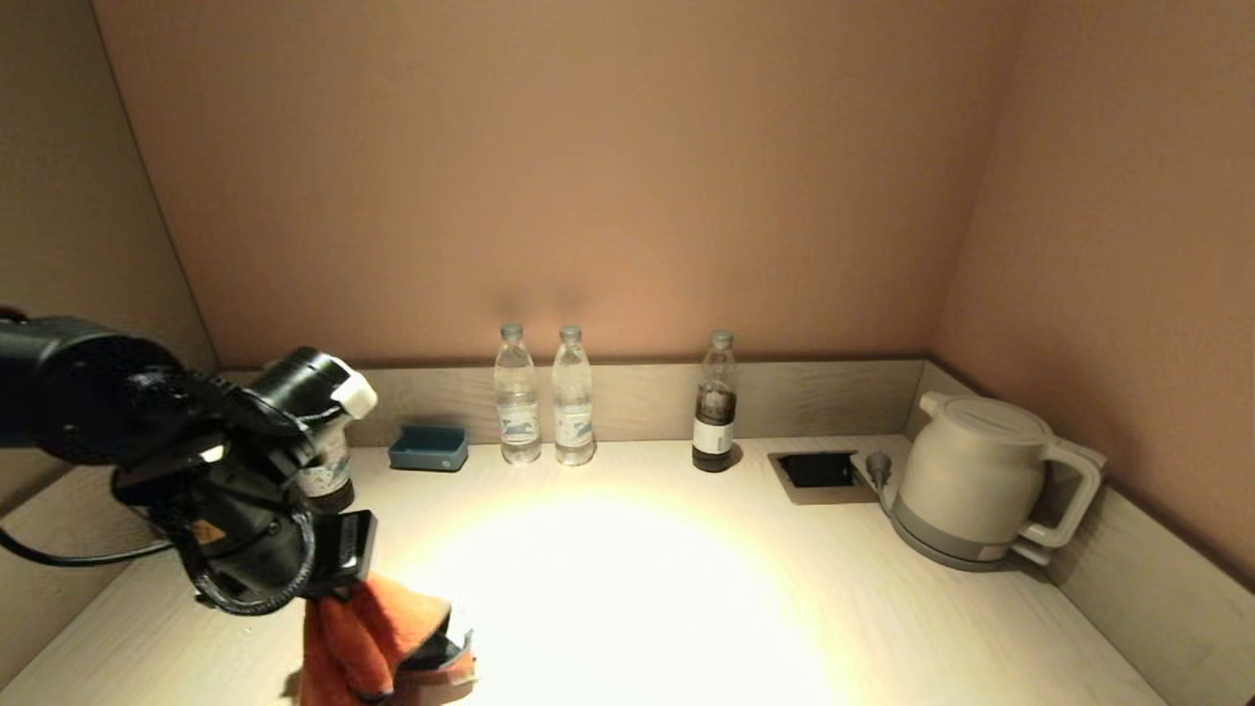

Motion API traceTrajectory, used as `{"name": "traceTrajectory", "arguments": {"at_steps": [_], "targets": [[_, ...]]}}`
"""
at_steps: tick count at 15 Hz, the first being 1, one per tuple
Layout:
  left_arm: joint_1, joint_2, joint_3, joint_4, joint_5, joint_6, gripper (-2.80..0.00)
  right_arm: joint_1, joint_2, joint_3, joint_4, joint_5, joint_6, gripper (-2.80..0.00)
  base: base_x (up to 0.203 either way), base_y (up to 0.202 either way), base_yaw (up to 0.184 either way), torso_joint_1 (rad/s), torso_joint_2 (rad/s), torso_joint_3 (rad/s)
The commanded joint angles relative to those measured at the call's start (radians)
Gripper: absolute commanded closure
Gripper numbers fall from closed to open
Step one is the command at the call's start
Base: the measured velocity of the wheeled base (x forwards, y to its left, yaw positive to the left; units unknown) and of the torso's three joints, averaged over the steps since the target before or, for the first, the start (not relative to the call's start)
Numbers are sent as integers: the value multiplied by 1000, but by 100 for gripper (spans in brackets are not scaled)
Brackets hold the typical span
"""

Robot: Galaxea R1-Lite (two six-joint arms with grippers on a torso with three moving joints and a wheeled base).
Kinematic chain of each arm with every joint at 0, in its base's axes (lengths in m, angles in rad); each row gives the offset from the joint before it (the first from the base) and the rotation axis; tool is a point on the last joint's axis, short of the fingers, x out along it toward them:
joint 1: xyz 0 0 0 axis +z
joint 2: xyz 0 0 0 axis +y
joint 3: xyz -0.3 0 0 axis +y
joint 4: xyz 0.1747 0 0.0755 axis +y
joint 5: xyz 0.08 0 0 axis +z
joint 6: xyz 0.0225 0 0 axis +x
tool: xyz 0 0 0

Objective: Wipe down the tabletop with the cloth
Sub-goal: Sweep the stains on the table, then place the tablecloth

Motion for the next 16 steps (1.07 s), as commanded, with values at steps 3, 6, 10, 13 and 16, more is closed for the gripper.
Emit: {"name": "traceTrajectory", "arguments": {"at_steps": [3, 6, 10, 13, 16], "targets": [[168, -78, -20, 71, 6, -32, 0, -1, 1, 0, 0, 1, 0, 0, 0, 0, 0, 0, 0, 0], [327, -101, -16, 92, 10, -36, 0, -1, 1, 0, 0, 0, 0, 0, 0, 0, 0, 0, 0, 0], [383, -126, -13, 108, 45, -39, 0, -1, 1, 0, 0, 0, 0, 0, 0, 0, 0, 0, 0, 0], [401, -151, 13, 66, 148, -33, 0, -1, 1, 0, 0, 0, 0, 0, 0, 0, 0, 0, 0, 0], [413, -169, 51, -26, 255, -12, 0, -1, 1, 0, 0, 0, 0, 0, 0, 0, 0, 0, 0, 0]]}}
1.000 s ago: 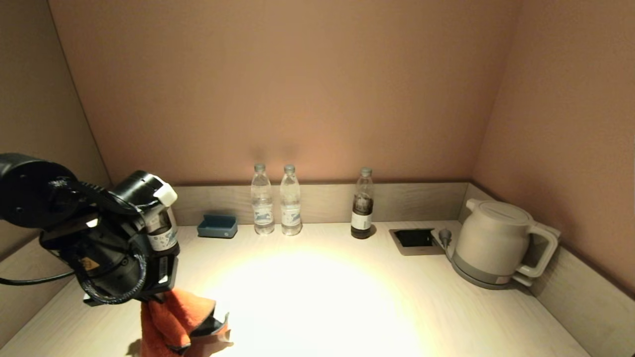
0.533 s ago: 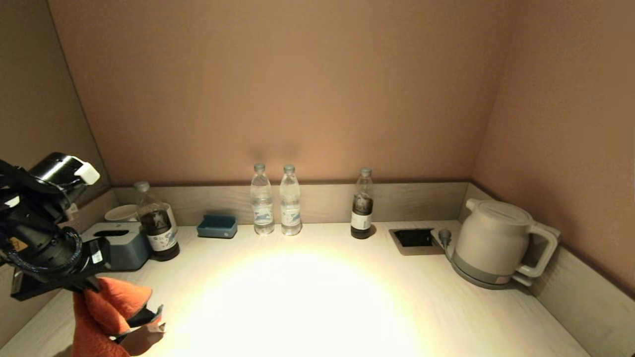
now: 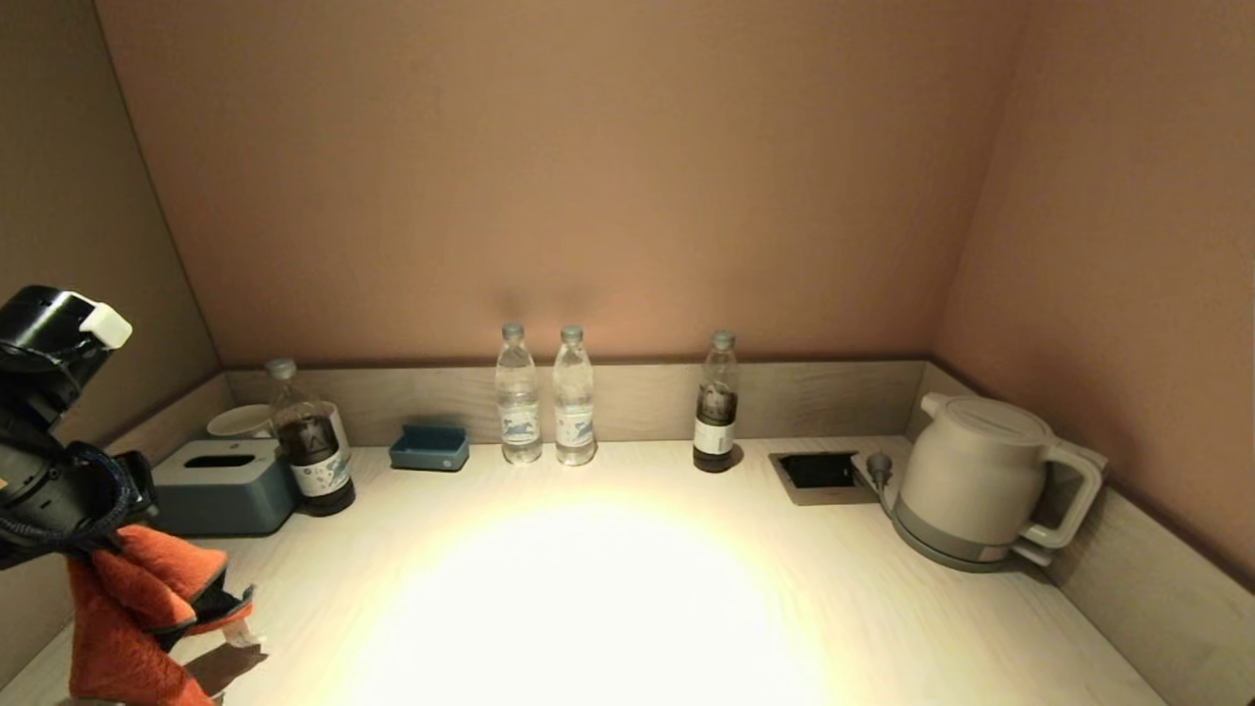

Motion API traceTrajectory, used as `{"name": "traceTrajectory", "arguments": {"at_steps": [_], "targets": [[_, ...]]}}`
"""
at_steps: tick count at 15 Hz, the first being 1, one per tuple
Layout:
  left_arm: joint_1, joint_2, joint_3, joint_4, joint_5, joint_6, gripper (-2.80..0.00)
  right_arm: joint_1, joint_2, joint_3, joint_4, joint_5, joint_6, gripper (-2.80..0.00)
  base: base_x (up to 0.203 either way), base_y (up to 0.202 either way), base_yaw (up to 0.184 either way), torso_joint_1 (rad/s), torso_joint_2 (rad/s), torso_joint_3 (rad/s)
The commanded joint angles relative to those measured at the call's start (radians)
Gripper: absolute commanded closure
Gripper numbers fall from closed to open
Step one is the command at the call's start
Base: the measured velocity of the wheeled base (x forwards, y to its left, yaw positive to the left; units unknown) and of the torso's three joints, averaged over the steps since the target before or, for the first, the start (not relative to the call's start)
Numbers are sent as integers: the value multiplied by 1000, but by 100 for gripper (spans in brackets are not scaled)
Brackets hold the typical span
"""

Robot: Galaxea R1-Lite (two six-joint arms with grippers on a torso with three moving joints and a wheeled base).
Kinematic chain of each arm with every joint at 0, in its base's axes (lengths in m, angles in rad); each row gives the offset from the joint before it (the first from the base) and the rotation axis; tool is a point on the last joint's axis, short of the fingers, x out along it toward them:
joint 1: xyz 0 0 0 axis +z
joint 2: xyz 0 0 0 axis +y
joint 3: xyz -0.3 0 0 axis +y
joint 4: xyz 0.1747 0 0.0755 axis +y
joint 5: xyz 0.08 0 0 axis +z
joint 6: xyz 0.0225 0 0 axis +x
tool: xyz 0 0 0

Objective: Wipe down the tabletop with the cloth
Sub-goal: Place the tablecloth

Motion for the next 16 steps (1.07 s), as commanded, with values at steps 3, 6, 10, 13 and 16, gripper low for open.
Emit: {"name": "traceTrajectory", "arguments": {"at_steps": [3, 6, 10, 13, 16], "targets": [[49, -16, 102, -229, 200, 95, 0, 0, 1, 0, 0, 0, 0, 0, 0, 0, 0, 0, 0, 0], [76, 19, 206, -428, 213, 153, 0, 0, 1, 0, 0, 0, 0, 0, 0, 0, 0, 0, 0, 0], [134, 152, 300, -688, 219, 232, 0, 0, 1, 0, 0, 0, 0, 0, 0, 0, 0, 0, 0, 0], [146, 235, 353, -848, 253, 285, 0, 0, 1, 0, 0, 0, 0, 0, 0, 0, 0, 0, 0, 0], [147, 291, 373, -916, 325, 325, 0, 0, 1, 0, 0, 0, 0, 0, 0, 0, 0, 0, 0, 0]]}}
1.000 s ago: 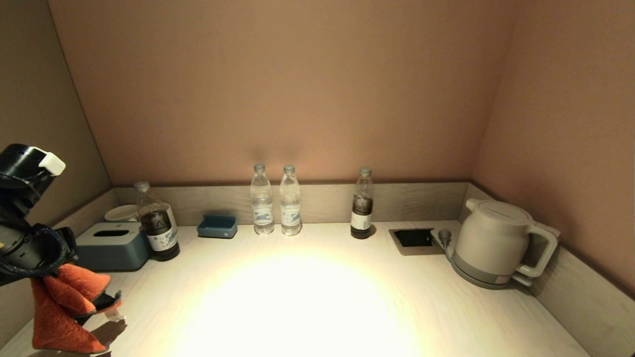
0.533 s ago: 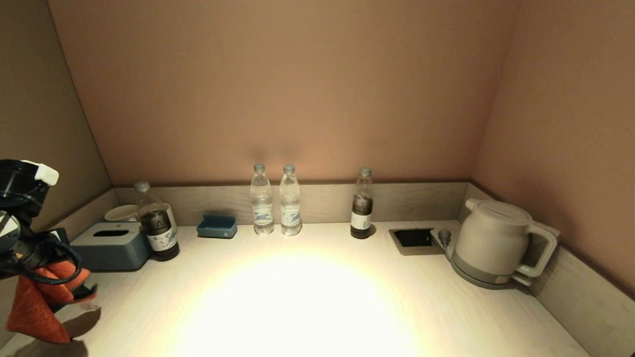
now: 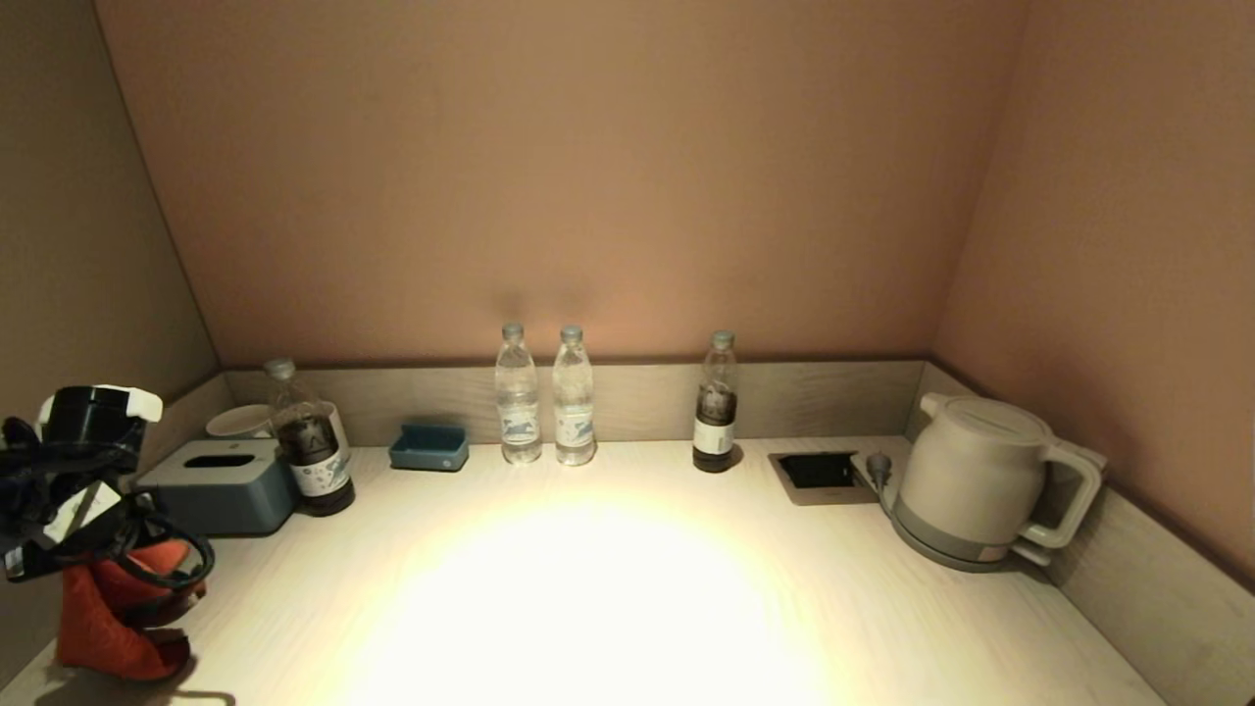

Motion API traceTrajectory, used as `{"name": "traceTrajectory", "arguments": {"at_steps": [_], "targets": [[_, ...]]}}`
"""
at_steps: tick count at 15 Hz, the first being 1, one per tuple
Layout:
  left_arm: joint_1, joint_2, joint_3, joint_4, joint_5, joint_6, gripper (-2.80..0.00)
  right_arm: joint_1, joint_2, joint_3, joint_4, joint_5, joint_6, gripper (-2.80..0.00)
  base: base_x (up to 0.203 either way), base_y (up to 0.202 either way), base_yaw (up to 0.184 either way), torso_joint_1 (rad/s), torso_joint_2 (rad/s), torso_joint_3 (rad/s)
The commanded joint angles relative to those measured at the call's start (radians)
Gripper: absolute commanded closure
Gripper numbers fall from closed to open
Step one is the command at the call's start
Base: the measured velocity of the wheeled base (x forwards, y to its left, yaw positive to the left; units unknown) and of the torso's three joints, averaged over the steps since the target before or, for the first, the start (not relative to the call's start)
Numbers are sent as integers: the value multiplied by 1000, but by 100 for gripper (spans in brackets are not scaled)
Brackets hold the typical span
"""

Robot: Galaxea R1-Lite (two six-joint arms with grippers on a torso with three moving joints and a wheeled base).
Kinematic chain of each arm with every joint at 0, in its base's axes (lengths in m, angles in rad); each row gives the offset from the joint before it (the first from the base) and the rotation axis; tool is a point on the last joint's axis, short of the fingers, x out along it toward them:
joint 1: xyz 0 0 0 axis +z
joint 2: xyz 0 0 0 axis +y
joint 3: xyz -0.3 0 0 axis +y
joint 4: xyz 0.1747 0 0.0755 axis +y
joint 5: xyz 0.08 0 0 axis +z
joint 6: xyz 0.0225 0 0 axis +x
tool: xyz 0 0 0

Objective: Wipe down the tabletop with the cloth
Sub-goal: Place the tablecloth

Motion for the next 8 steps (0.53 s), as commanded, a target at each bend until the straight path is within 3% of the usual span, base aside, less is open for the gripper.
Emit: {"name": "traceTrajectory", "arguments": {"at_steps": [1, 6, 8], "targets": [[6, 53, 9, -16, 23, 17, 0, 0, 1, 0, 0, 0, 0, 0, 0, 0, 0, 0, 0, 0], [10, 79, 27, -109, 57, 65, 0, 0, 1, 0, 0, 0, 0, 0, 0, 0, 0, 0, 0, 0], [25, 112, 59, -269, 55, 98, 0, 0, 1, 0, 0, 0, 0, 0, 0, 0, 0, 0, 0, 0]]}}
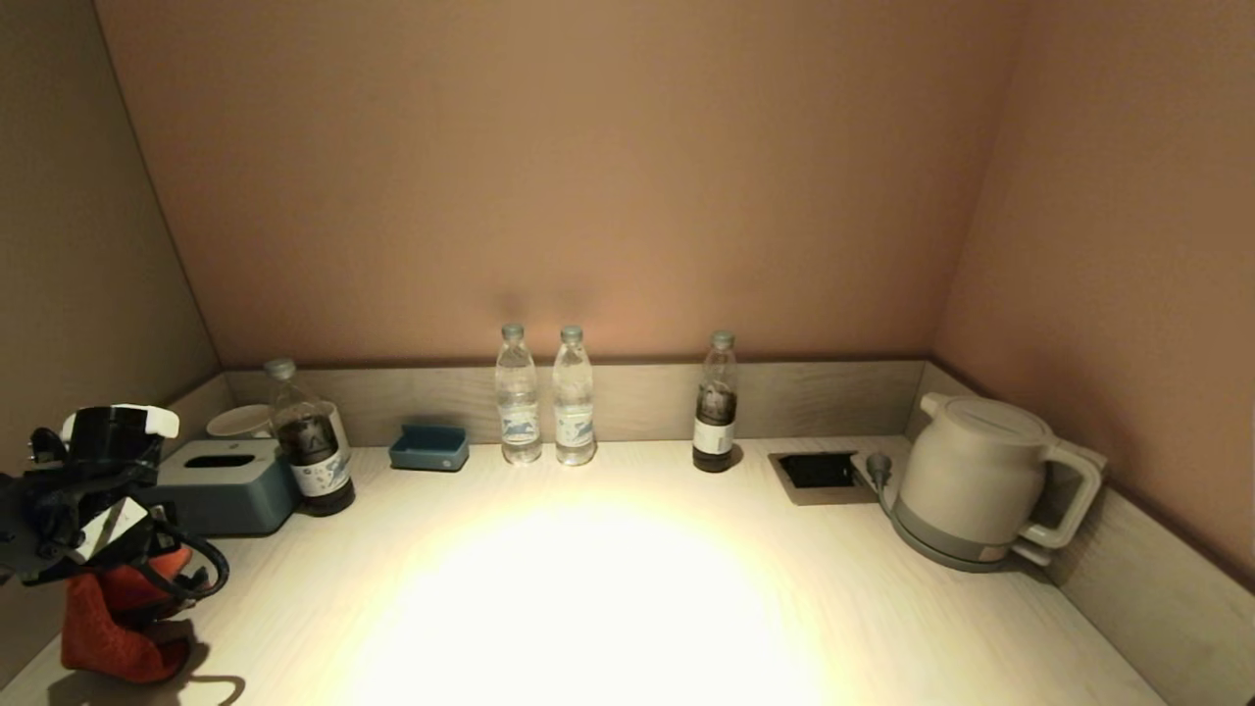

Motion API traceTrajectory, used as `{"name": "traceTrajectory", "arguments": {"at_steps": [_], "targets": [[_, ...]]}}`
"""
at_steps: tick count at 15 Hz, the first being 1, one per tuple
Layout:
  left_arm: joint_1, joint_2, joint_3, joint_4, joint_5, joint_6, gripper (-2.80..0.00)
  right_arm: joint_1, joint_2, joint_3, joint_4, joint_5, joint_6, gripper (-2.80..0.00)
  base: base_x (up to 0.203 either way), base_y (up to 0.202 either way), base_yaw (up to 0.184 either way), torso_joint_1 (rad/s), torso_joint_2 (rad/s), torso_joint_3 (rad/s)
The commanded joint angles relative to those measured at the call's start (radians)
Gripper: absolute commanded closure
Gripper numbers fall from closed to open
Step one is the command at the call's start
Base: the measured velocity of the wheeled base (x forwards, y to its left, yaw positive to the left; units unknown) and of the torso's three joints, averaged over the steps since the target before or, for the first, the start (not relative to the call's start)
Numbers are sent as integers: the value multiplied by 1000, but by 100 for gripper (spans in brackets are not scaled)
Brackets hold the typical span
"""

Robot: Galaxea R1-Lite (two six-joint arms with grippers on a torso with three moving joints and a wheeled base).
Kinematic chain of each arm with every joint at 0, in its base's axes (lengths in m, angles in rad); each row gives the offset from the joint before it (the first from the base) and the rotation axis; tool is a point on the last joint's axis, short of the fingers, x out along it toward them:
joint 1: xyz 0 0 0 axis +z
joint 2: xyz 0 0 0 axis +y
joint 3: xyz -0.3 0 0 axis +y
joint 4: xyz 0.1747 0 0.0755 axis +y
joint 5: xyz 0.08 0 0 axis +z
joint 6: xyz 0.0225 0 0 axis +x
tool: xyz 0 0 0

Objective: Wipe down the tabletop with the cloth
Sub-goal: Place the tablecloth

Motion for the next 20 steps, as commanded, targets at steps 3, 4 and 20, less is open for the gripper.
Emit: {"name": "traceTrajectory", "arguments": {"at_steps": [3, 4, 20], "targets": [[39, 97, 68, -318, -2, 48, 0, 0, 1, 0, 0, 0, 0, 0, 0, 0, 0, 0, 0, 0], [46, 111, 80, -358, -3, 56, 0, 0, 1, 0, 0, 0, 0, 0, 0, 0, 0, 0, 0, 0], [59, 238, 210, -675, 3, 44, 0, 0, 1, 0, 0, 0, 0, 0, 0, 0, 0, 0, 0, 0]]}}
